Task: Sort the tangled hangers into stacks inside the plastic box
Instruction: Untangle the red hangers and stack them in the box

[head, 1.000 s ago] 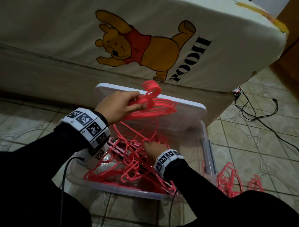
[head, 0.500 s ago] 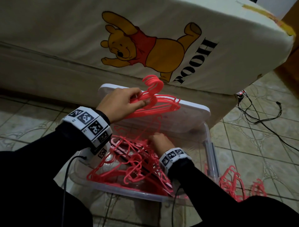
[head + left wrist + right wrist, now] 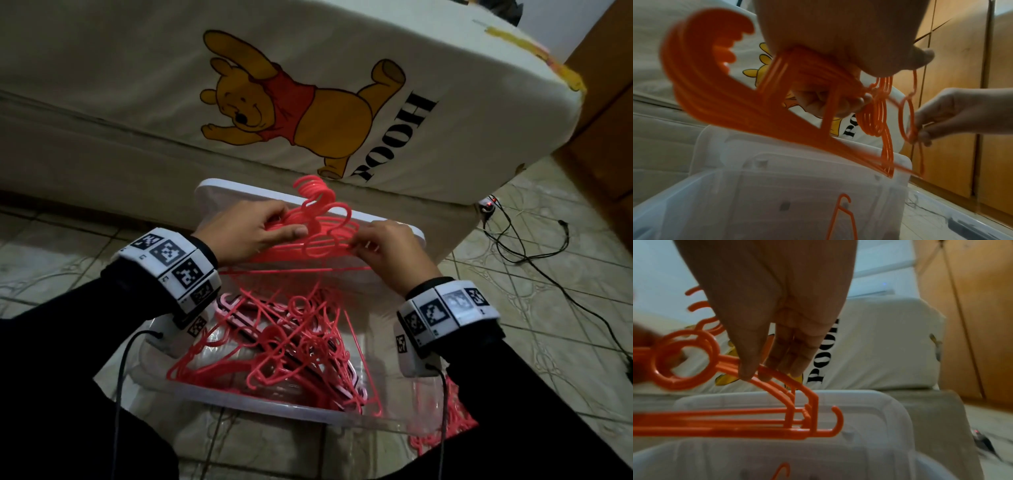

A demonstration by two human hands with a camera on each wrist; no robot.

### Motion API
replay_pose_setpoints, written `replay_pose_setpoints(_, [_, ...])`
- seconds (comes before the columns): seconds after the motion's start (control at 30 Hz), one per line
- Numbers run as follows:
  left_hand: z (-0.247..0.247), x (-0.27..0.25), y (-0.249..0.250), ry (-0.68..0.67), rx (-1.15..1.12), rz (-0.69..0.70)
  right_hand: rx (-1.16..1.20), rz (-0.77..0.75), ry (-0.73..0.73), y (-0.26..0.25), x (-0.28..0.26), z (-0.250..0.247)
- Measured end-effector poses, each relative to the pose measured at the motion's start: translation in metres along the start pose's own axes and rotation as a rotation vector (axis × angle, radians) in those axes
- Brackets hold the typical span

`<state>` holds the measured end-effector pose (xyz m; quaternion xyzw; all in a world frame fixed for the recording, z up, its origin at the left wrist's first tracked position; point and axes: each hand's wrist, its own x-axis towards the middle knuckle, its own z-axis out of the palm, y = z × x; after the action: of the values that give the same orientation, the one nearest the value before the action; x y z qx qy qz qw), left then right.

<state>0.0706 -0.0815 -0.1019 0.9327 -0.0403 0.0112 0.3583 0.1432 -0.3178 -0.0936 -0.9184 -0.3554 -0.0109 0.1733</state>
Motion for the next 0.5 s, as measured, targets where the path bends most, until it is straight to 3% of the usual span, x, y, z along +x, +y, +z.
replay_pose_setpoints(0.37, [0.008,0.003,0.004,-0.006,0.042,0.01,0.129,0.017,0.121,0.005,-0.001,0.01])
replay_pose_setpoints(0.5, [0.007,0.005,0.003,0.056,0.086,0.02,-0.171,0.087,-0.245,0.015,-0.008,0.03])
